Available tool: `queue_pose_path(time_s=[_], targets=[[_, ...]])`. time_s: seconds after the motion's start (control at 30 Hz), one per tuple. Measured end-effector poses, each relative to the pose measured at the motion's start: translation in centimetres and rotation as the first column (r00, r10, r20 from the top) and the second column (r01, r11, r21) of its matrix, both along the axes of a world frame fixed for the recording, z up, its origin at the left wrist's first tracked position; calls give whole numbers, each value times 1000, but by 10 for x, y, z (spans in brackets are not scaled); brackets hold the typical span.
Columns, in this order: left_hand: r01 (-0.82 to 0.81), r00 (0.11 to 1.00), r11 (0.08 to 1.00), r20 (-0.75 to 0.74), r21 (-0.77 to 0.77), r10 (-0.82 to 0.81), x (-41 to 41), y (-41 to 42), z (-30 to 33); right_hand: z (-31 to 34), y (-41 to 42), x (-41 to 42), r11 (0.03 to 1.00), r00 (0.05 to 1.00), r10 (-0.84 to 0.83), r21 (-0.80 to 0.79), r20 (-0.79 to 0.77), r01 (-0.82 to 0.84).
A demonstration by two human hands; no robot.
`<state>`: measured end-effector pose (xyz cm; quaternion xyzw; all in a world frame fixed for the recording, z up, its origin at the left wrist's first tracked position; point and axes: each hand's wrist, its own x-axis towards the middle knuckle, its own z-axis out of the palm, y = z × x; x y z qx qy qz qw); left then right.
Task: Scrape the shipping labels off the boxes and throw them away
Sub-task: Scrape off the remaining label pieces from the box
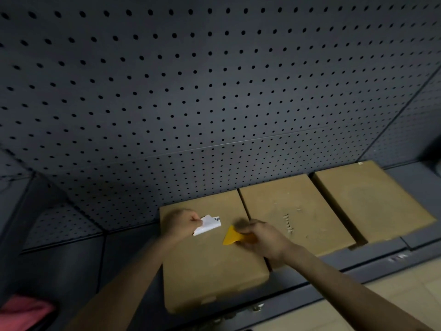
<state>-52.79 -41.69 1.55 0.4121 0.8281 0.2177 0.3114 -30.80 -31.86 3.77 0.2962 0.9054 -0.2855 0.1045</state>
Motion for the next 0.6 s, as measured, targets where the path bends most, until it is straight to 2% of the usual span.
queue_pose_path(time_s=[0.13,0.33,0.5,0.6], targets=[[-103,987,994,130,23,99,-7,1,-3,-6,-13,-28,1000,997,0,6,-77,0],[-180,944,984,280,3,172,-8,0,-2,-6,-2,-5,1000,1000,-10,25,-27,10],[-202,935,979,299,12,189,-10,6,2,-16,-11,-34,997,991,-71,5,-114,72],[-216,921,976,329,-16,209,-14,6,3,-11,-5,-21,997,994,-79,16,-73,80]])
